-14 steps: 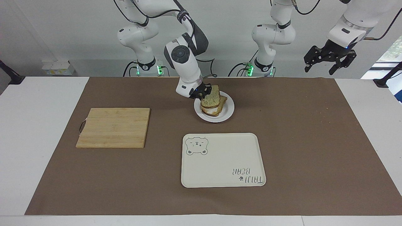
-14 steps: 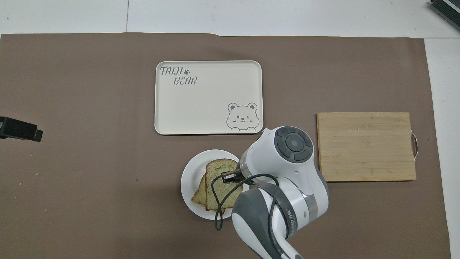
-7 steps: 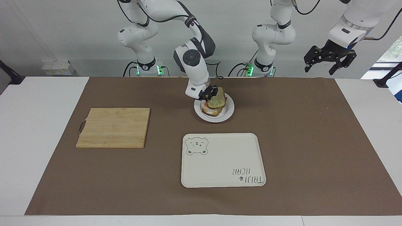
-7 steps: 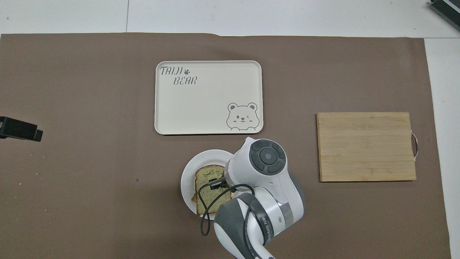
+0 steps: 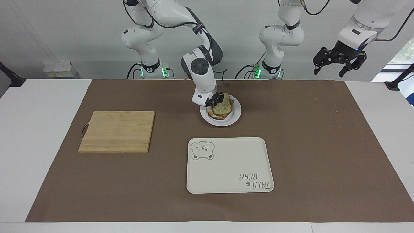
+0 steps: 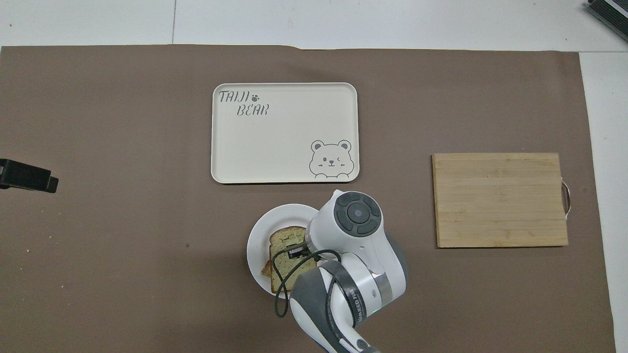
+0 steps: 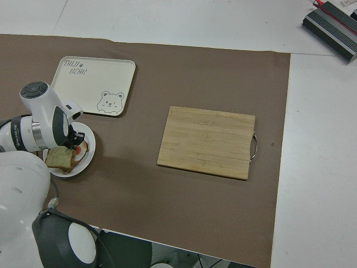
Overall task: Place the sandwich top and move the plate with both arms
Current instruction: 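Lower the bread slice onto the egg and open the right gripper, then withdraw the right gripper while the left gripper reaches toward the plate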
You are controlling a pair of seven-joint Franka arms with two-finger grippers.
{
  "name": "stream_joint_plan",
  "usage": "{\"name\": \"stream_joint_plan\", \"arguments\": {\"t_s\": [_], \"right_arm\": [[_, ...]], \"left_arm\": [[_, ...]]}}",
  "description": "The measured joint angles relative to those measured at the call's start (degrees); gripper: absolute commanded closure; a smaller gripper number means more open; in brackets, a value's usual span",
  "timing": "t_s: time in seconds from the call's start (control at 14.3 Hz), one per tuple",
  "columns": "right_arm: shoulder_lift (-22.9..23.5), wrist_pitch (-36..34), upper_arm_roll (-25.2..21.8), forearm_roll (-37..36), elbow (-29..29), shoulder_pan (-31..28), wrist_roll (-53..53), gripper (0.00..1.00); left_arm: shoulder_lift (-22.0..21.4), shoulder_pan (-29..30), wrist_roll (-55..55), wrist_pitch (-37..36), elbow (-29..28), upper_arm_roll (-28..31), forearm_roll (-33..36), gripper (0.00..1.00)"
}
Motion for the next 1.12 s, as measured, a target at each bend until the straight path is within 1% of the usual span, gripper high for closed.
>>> {"name": "stream_joint_plan", "arguments": {"t_s": [0.07,0.28,0.49,0.56,0.77,0.91,1.12], "right_arm": [[0.0,0.0,0.0,0.0,0.0,0.0,0.0,0.0],[0.0,0.0,-0.4,0.0,0.5,-0.5,0.0,0.0],[-0.7,-2.2,-1.0,-0.1,1.8,-4.6,0.0,0.0],[-1.4,-3.7,-1.1,-0.6,2.7,-6.3,0.0,0.0],[-5.1,-7.5,-1.3,-6.0,4.7,-11.2,-0.1,0.0],[-7.4,-9.7,-1.4,-8.2,5.7,-13.8,-0.1,0.0],[-8.9,-13.0,-1.5,-10.1,8.4,-18.6,-0.1,0.0]], "left_arm": [[0.0,0.0,0.0,0.0,0.0,0.0,0.0,0.0],[0.0,0.0,0.0,0.0,0.0,0.0,0.0,0.0],[0.0,0.0,0.0,0.0,0.0,0.0,0.0,0.0],[0.0,0.0,0.0,0.0,0.0,0.0,0.0,0.0],[0.0,-0.1,-0.1,-1.1,0.0,-0.5,0.0,0.0],[0.0,-0.1,-0.2,-1.3,0.0,-0.9,0.0,0.0],[-0.4,-0.1,-0.2,-0.7,-1.1,-0.9,-2.1,0.0]]}}
